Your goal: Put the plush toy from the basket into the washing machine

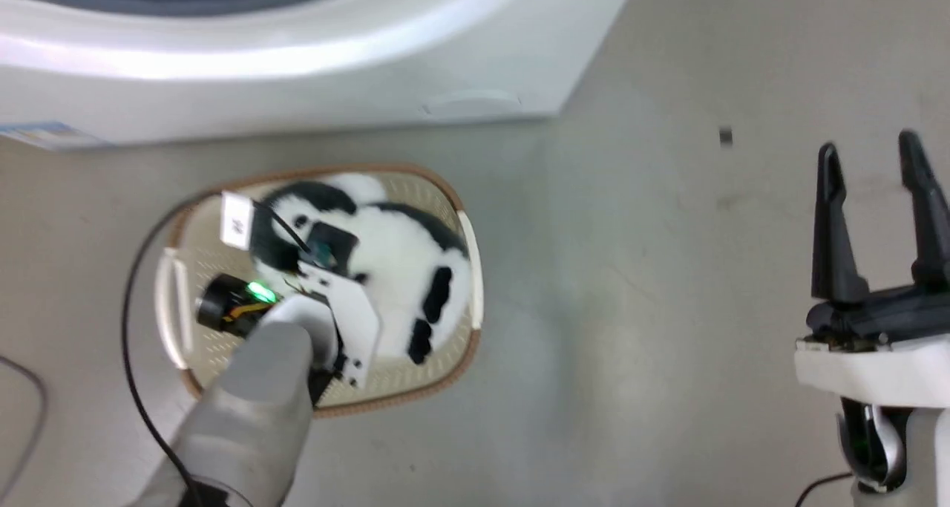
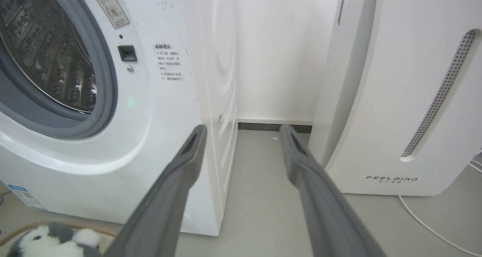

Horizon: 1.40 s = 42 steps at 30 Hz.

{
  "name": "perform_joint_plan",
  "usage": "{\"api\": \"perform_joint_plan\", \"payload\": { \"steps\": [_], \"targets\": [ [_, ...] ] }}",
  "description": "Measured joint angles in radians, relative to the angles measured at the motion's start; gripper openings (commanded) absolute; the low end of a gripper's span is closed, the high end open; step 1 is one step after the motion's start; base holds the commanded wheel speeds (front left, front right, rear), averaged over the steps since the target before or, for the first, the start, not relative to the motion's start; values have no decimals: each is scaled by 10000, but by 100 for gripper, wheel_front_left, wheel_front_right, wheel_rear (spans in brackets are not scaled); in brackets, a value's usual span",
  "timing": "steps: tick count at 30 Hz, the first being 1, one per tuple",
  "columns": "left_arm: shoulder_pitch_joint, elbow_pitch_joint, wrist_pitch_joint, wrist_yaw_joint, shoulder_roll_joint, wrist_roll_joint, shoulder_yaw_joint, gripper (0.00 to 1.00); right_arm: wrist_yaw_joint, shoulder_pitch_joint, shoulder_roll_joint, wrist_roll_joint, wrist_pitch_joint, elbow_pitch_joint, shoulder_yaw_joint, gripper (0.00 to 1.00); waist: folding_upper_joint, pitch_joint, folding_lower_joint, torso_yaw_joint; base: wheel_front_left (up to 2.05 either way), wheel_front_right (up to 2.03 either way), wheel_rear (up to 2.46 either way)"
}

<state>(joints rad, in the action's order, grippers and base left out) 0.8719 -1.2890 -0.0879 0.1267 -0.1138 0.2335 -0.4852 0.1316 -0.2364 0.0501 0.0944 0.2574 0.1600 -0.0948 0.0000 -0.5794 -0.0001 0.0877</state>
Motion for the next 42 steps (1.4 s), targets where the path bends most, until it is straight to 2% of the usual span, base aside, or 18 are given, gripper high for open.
{"api": "perform_joint_plan", "payload": {
  "steps": [11,14,24,33,42],
  "targets": [
    [-980,211,-1475,-12,98,180,-355,0,0,926,0,-100,0,-288,-73,100,0,2108,0,-697,0,0,0],
    [-1252,575,-1605,-203,88,278,-278,0,0,1146,0,-100,0,-303,-92,100,0,2605,-1,-847,0,0,0],
    [-2694,3994,-1682,-1034,-203,445,481,0,0,1791,0,-159,0,-330,-144,100,0,3776,-1,-1294,0,0,0],
    [-3153,6385,-1684,-1578,-451,92,1321,0,0,1899,0,-163,0,-278,-4,100,0,3972,-1,-1347,0,0,0],
    [-2892,7064,-1682,-1818,-483,-196,2257,0,0,1585,0,-161,0,-121,75,100,0,3263,0,-1031,0,0,0]
  ]
}}
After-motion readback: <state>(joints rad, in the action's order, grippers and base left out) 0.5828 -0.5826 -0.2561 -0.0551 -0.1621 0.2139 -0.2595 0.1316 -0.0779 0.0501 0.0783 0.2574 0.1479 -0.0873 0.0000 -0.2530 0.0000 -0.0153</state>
